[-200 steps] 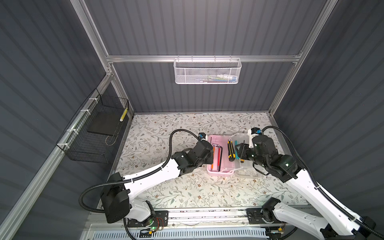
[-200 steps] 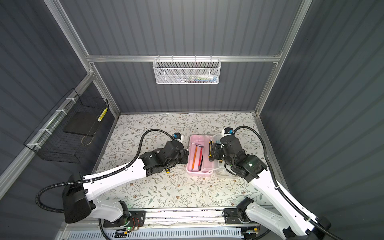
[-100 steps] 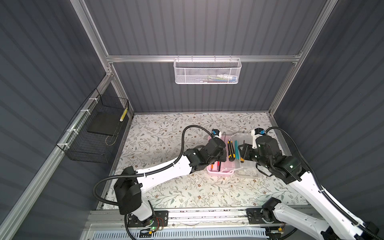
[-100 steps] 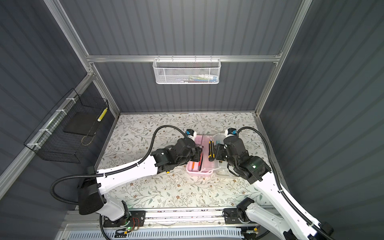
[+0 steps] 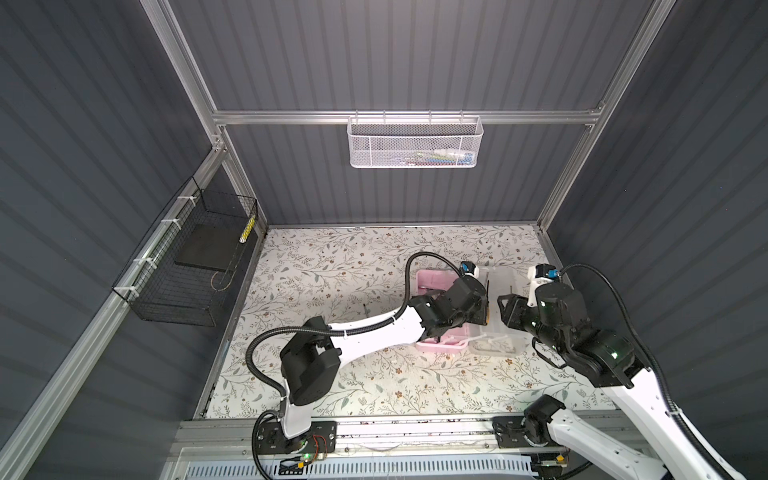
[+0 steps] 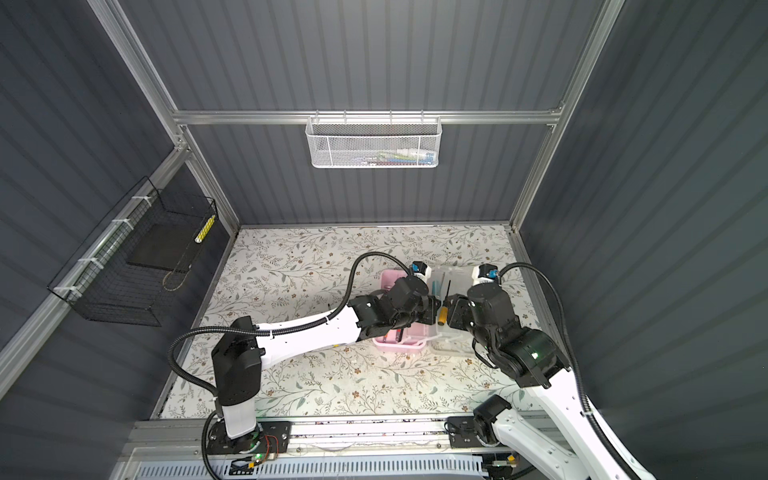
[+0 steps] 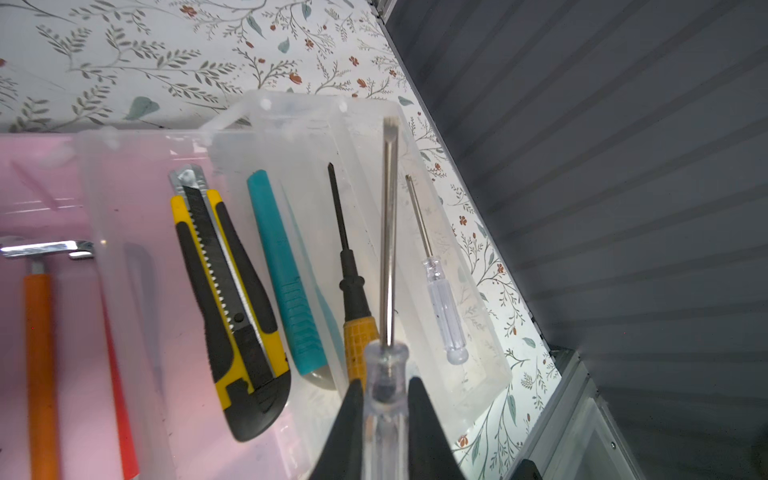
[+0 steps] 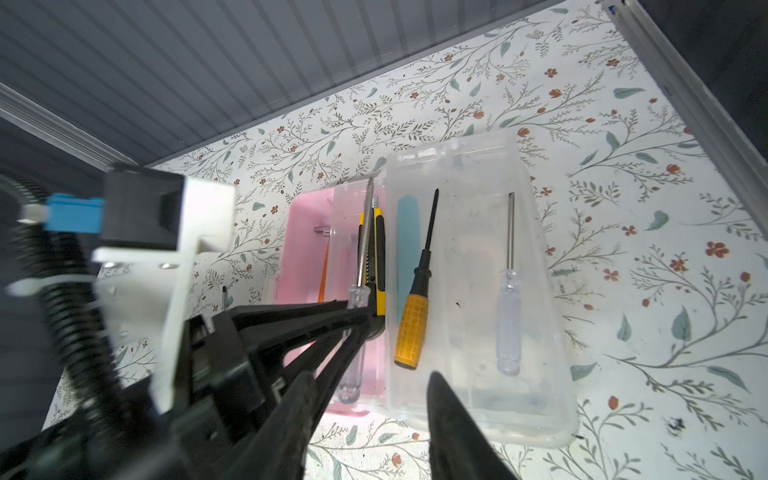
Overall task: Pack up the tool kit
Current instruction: 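Carry the screwdriver over the box and lower it into the clear lid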
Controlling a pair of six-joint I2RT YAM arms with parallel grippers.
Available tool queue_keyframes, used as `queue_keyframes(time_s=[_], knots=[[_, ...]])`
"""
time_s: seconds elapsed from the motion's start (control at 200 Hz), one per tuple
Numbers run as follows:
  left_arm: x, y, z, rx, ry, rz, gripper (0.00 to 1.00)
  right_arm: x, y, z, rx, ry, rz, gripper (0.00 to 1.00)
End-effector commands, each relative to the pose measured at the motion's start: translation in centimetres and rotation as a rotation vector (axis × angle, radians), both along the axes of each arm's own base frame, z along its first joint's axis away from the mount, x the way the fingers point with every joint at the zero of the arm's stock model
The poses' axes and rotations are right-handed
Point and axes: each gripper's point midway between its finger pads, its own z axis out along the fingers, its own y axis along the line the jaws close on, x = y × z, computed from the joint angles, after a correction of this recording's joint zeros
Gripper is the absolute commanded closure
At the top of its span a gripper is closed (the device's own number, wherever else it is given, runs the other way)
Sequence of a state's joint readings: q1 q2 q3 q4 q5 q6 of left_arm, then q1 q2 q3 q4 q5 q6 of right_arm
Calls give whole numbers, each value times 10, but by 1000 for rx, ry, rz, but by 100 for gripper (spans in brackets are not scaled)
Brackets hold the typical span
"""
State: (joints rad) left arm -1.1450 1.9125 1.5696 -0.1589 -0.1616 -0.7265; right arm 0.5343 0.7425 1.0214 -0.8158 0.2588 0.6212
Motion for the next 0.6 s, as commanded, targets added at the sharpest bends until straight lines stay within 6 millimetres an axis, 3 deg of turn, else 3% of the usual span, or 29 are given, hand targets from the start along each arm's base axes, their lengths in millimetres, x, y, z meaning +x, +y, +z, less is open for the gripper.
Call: queue_keyframes(time_s=[0.0, 0.22, 0.595], knots=[[-1, -18, 9, -55, 13, -17, 100, -7, -11, -4, -17, 5, -32, 54], [0, -33, -7, -63, 56, -27, 100, -12, -18, -4, -19, -5, -45, 54], [3, -43, -6, -105, 92, -10, 100, -13, -19, -10, -32, 7, -38, 54]])
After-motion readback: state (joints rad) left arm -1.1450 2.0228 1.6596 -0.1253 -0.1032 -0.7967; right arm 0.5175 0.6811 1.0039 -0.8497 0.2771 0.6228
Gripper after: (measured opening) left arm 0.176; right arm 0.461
